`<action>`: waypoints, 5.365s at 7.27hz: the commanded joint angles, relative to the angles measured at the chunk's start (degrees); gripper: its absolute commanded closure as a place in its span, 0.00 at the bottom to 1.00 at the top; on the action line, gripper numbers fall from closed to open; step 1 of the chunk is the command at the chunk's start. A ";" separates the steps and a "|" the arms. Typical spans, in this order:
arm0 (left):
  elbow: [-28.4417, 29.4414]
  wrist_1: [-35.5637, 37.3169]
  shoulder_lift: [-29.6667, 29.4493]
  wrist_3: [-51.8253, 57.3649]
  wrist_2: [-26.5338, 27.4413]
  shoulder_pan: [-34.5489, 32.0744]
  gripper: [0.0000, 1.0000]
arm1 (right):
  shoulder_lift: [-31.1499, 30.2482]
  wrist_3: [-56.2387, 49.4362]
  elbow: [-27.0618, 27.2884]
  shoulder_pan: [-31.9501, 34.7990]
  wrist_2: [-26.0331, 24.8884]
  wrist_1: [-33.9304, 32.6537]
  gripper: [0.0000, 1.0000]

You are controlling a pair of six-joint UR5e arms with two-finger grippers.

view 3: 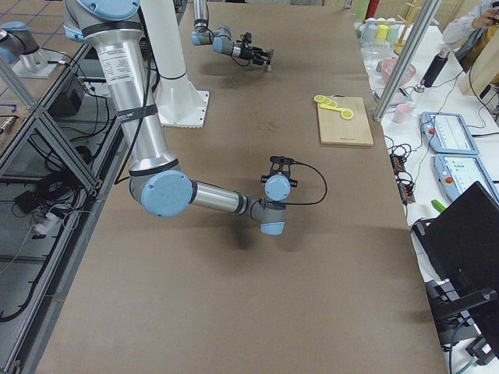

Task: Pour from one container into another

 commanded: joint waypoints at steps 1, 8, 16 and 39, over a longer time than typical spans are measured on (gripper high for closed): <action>0.04 2.19 -0.47 0.10 0.07 -0.16 0.38 | 0.29 0.00 0.00 -0.04 -0.20 -0.01 0.19; 2.76 2.01 -3.38 0.10 0.07 -0.77 0.55 | 0.20 -0.08 -0.79 -0.48 -0.56 -0.01 0.19; -3.19 -1.82 -2.68 10.74 -0.54 -4.28 1.00 | 0.20 -0.17 -0.79 -0.57 -0.64 -0.01 0.50; 4.79 -32.18 -26.75 63.55 -42.64 -10.44 1.00 | 2.30 -0.26 43.51 -9.89 -22.48 -49.76 1.00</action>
